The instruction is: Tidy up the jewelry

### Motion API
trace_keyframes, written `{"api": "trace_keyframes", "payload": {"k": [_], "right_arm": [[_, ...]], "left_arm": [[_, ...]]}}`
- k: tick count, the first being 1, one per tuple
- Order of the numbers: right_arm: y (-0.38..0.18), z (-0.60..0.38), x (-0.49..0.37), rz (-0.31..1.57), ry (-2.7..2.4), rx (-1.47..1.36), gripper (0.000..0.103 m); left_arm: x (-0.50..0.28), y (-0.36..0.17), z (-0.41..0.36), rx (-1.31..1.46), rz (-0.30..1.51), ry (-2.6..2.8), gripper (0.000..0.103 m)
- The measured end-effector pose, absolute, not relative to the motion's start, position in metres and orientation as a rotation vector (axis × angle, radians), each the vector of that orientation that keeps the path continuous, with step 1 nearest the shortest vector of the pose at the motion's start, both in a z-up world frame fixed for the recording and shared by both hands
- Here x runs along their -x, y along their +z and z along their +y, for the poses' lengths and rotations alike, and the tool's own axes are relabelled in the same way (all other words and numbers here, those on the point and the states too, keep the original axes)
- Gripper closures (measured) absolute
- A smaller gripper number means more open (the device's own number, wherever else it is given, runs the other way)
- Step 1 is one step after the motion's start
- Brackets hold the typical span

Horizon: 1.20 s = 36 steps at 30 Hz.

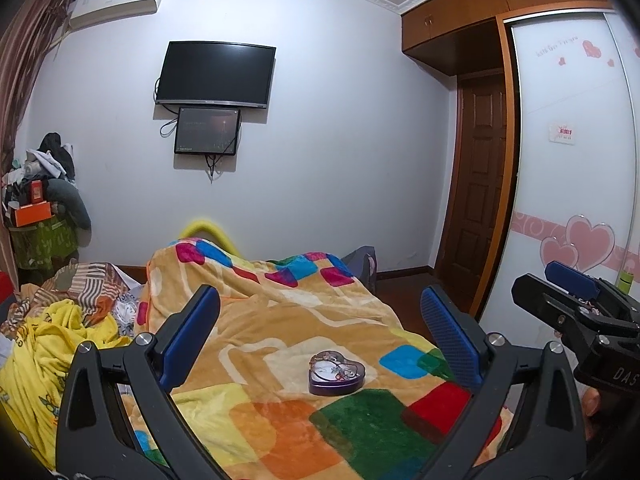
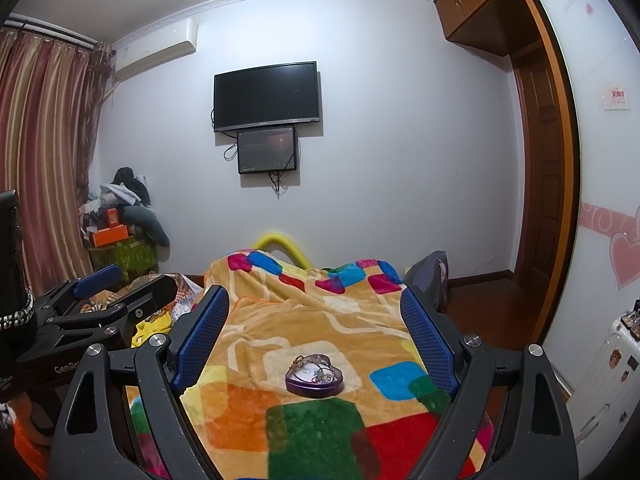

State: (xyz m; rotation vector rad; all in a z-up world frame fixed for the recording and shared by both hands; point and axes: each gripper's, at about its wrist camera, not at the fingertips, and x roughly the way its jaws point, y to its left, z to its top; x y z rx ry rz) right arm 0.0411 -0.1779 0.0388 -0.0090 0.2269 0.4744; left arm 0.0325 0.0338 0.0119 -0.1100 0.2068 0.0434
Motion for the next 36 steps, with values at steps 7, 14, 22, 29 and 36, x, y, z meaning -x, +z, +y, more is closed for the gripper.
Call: {"api": "trace_keyframes", "payload": {"k": [7,14,22,29,36], "right_arm": [[0.0392,-0.1782,-0.0408,0.230,0.475,0.007,0.018],[0.0394,-0.1788,-0.0402,0.231,0.475,0.007,0.018],[0.0355,-0.1806,-0.0402,0.235,0.471,0.004,0.018],[0.0353,-0.1808,-0.0403,0.233,0.466,0.004,0.018],[0.0341,-0.1814,-0.0424,0.238,0.463,-0.004,0.018]], "left_arm": [[-0.0342,0.0104,0.0330,0.108,0.208,0.041,0.002],[-0.0327,0.0100,0.0328,0.111,0.208,0.032,0.002],[-0.0316,0.0113,0.0335,0.118,0.212,0.019,0.002],[-0.0313,0.0123,0.0336,0.125,0.215,0.014,0.002],[-0.0327,0.0111,0.0314,0.115,0.214,0.017,0.002]]}}
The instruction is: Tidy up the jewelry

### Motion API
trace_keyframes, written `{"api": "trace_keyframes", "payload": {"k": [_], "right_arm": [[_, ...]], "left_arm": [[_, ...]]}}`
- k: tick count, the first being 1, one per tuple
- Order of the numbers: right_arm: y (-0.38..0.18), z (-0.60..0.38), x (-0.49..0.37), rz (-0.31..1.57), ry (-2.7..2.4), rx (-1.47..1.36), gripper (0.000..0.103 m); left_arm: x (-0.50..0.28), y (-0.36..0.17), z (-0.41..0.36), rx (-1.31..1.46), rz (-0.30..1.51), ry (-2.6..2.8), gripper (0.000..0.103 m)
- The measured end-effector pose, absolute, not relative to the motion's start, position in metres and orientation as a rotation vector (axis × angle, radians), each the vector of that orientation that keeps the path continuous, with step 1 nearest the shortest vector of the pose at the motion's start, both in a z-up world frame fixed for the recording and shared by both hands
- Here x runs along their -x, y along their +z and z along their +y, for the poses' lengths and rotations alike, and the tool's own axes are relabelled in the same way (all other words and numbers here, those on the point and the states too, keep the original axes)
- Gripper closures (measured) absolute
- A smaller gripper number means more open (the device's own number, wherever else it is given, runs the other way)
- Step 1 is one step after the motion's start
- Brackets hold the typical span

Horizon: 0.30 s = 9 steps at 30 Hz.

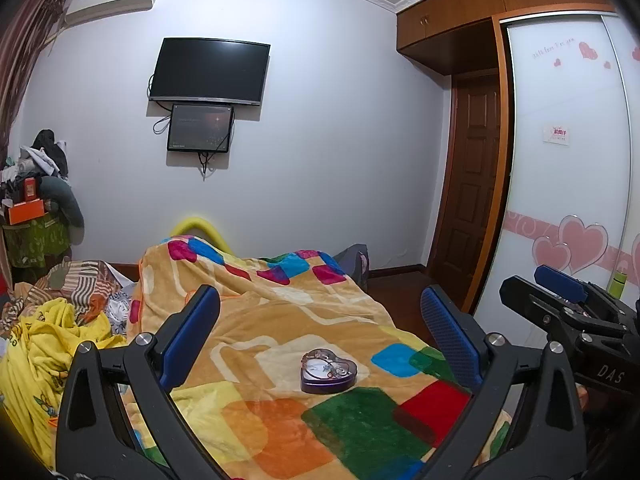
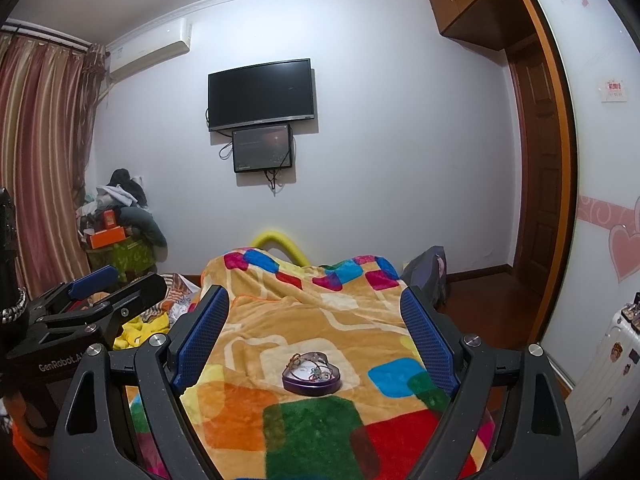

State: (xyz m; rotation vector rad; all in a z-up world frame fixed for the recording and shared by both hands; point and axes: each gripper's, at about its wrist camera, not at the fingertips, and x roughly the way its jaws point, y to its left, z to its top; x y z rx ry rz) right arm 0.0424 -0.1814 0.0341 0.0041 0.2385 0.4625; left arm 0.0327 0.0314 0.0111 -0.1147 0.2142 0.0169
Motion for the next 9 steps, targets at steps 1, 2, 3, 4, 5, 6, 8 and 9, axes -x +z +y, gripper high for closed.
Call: {"api": "trace_keyframes", "payload": {"k": [1,2,3,4,5,6,8,9], "right_arm": [[0.0338,-0.1813,-0.0427,0.239,0.463,-0.004,0.018],[0.0338,-0.1812,-0.0427,0.240,0.463,-0.004,0.018],[0.0338,-0.1811,-0.0431,0.241,0.463,-0.003,0.018],[0.0335,-0.1812,-0.0433,0.241,0.463,-0.004,0.018],[0.0336,-0.1812,-0.0432,0.241,0.463,-0.005,0.018],[0.0336,-0.1810,-0.0433,0.242,0.463,-0.006,0.018],[0.0328,-0.1814,-0.0441,0.243,0.461,-0.005,0.018],[0.0324,-0.1812,-0.0442,0.246,0.460,-0.006,0.018]], "left_arm": [[-0.0327,0.0110,0.0313,0.115,0.216,0.015,0.002],[-0.0337,0.0107,0.0308,0.115,0.218,0.013,0.002],[-0.0342,0.0104,0.0307,0.115,0.219,0.014,0.002],[-0.0346,0.0101,0.0309,0.116,0.220,0.015,0.002],[-0.0354,0.0097,0.0313,0.116,0.222,0.016,0.002],[-0.0362,0.0094,0.0317,0.116,0.223,0.014,0.002],[-0.0386,0.0080,0.0326,0.115,0.226,0.015,0.002],[-0.0397,0.0073,0.0331,0.114,0.228,0.017,0.002]]}}
